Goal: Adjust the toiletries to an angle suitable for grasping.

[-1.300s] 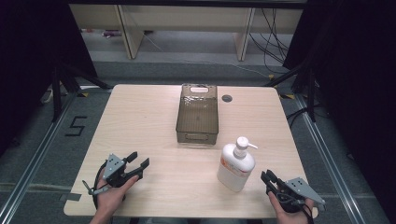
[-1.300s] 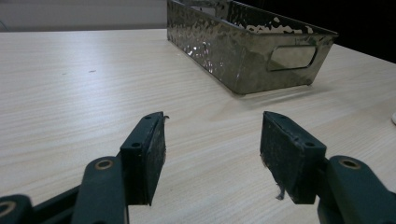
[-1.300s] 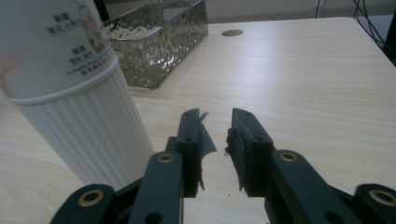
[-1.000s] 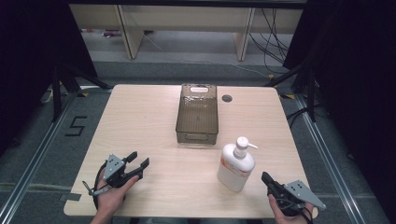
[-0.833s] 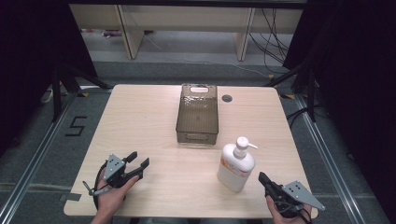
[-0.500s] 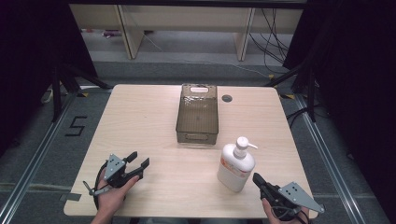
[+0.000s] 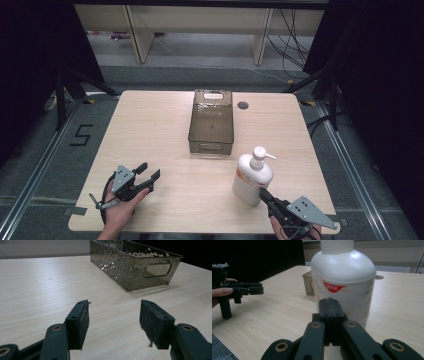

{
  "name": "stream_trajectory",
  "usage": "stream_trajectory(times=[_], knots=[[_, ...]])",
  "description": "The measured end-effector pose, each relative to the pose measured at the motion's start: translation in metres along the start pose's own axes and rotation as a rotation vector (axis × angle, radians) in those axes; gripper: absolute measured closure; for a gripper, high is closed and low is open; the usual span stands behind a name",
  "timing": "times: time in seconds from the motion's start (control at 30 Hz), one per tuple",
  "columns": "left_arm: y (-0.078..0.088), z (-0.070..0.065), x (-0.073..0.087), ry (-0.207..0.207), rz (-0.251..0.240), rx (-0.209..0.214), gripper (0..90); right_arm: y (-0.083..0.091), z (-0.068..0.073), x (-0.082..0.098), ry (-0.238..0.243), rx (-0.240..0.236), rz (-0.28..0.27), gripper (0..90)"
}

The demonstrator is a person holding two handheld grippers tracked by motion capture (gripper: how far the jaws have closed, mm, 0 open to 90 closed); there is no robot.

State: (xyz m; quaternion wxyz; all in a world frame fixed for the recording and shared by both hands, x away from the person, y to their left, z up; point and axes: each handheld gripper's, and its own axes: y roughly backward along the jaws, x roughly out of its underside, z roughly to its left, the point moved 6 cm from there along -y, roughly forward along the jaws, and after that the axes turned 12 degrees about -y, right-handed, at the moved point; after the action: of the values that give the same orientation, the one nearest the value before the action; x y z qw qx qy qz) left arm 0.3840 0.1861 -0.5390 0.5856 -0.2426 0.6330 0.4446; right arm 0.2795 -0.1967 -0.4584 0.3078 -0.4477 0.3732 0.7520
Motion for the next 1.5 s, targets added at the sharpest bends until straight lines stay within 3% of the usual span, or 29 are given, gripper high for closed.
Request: stream_trajectory(times=[0.03,0.13,0.2,0.23,0.37,0.43,0.63,0.7,0.73,0.93,0.97,1.0,1.13,1.5], knots=[[0.0,0.0,0.0,0.0,-0.001,0.0,40.4,-0.001,0.0,-0.001,0.021,0.006,0.005,90.0],[0.0,0.0,0.0,0.0,0.002,0.0,40.4,-0.006,0.003,-0.002,0.022,-0.02,-0.011,90.0],[0.0,0.0,0.0,-0.001,0.003,0.0,40.4,-0.006,0.002,-0.002,0.023,0.003,-0.004,90.0],[0.0,0.0,0.0,-0.001,0.003,0.0,40.3,-0.007,0.003,-0.002,0.001,0.001,0.003,90.0],[0.0,0.0,0.0,-0.001,0.007,-0.002,40.4,-0.01,0.002,-0.004,0.02,-0.011,-0.007,90.0],[0.0,0.0,0.0,0.0,0.006,-0.001,40.4,-0.01,0.003,-0.003,-0.002,0.001,0.009,90.0],[0.0,0.0,0.0,-0.004,0.009,-0.001,40.3,-0.01,-0.005,-0.005,0.009,0.044,0.001,90.0],[0.0,0.0,0.0,-0.004,0.008,0.0,40.3,-0.008,-0.006,-0.005,-0.042,0.079,0.012,90.0],[0.0,0.0,0.0,-0.003,0.008,0.001,40.3,-0.009,-0.012,-0.007,0.011,0.08,0.009,90.0],[-0.001,-0.001,0.0,-0.006,0.008,0.003,40.2,-0.01,-0.024,-0.013,-0.005,0.129,-0.008,90.0],[-0.001,-0.001,0.0,-0.007,0.008,0.003,40.3,-0.011,-0.023,-0.013,-0.028,0.114,0.001,90.0],[-0.001,-0.001,0.0,-0.007,0.008,0.004,40.3,-0.012,-0.026,-0.015,-0.006,0.14,-0.011,90.0],[-0.001,-0.001,0.0,-0.007,0.006,0.004,40.2,-0.012,-0.03,-0.018,-0.016,0.165,-0.008,90.0],[-0.001,-0.001,0.0,-0.007,0.003,0.006,40.3,-0.014,-0.03,-0.016,-0.018,0.172,-0.008,90.0]])
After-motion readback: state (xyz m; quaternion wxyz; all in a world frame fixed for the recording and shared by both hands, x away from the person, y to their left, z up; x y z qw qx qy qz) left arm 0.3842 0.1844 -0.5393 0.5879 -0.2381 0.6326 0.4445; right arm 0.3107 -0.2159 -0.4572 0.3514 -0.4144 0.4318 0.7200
